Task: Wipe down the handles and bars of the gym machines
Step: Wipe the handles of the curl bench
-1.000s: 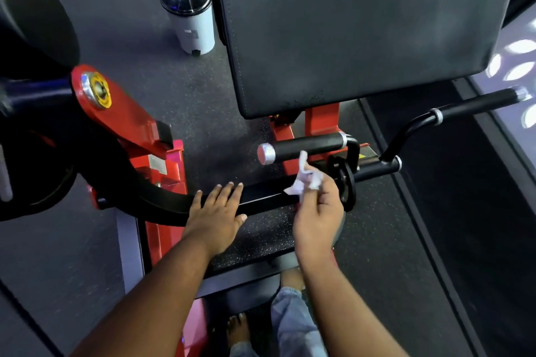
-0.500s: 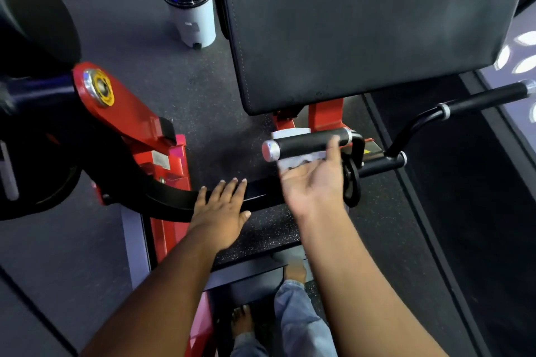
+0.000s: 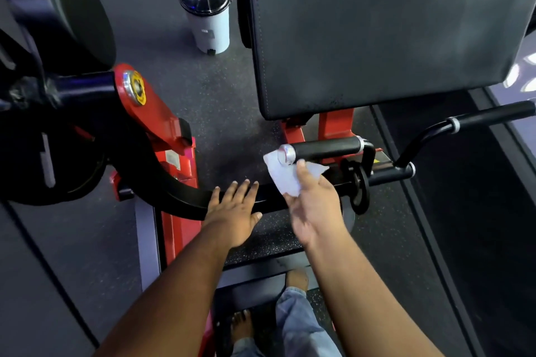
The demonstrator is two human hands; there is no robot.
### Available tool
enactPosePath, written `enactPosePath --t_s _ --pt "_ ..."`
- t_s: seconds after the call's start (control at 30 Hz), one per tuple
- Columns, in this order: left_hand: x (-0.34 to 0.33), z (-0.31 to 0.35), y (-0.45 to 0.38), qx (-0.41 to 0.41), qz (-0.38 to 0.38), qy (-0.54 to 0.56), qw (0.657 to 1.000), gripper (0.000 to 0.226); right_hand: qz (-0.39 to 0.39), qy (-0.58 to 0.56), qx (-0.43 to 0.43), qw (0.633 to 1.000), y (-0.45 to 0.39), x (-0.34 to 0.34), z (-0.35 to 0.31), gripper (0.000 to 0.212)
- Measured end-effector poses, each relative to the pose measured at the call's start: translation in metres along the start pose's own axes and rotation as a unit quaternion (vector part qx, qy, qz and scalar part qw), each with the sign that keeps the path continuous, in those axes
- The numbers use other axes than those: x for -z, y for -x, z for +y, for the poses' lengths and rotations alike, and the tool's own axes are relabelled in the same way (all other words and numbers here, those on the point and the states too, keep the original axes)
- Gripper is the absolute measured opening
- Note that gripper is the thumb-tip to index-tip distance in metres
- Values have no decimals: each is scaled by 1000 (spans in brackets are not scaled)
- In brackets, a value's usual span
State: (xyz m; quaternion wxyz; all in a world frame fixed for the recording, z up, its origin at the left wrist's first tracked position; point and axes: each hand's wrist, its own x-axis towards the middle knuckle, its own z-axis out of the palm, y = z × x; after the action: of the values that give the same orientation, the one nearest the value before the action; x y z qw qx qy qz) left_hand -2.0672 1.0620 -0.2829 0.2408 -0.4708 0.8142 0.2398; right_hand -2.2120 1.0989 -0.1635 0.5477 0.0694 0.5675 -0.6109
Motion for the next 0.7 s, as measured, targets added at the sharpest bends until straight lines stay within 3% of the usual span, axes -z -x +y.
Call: enactPosePath --t_s 0.07,0.13,0.23,0.27,0.33,0.37,0.43,0.53,0.63,0.7 --pt "2 -1 0 0 -8 2 1000 70 17 58 76 995 4 20 -2 15" --pt "2 0 -1 -2 -10 5 1000 70 68 175 247 951 -1 41 -14 13" --pt "3 1 1 -2 -10 6 1000 70 104 381 490 777 -22 61 -39 23" --pt "3 1 1 -2 -11 7 1000 71 75 424 526 733 -30 62 -44 31" --pt "3 2 2 -4 -10 10 1000 71 -64 515 554 651 -42 55 -39 44" --pt "3 2 2 -5 -6 12 1000 71 -133 564 561 591 -47 52 -30 47" --pt "2 1 1 -5 0 16 1000 71 -193 618 579 496 -54 48 -14 52" --pt "1 1 0 1 -8 9 1000 71 -111 640 577 495 -65 58 -17 51" --pt "4 2 -1 3 -16 4 1000 71 14 682 537 497 -75 70 -32 71" --pt "3 1 -1 -1 -8 11 1000 71 -26 694 535 481 -71 55 -34 80"
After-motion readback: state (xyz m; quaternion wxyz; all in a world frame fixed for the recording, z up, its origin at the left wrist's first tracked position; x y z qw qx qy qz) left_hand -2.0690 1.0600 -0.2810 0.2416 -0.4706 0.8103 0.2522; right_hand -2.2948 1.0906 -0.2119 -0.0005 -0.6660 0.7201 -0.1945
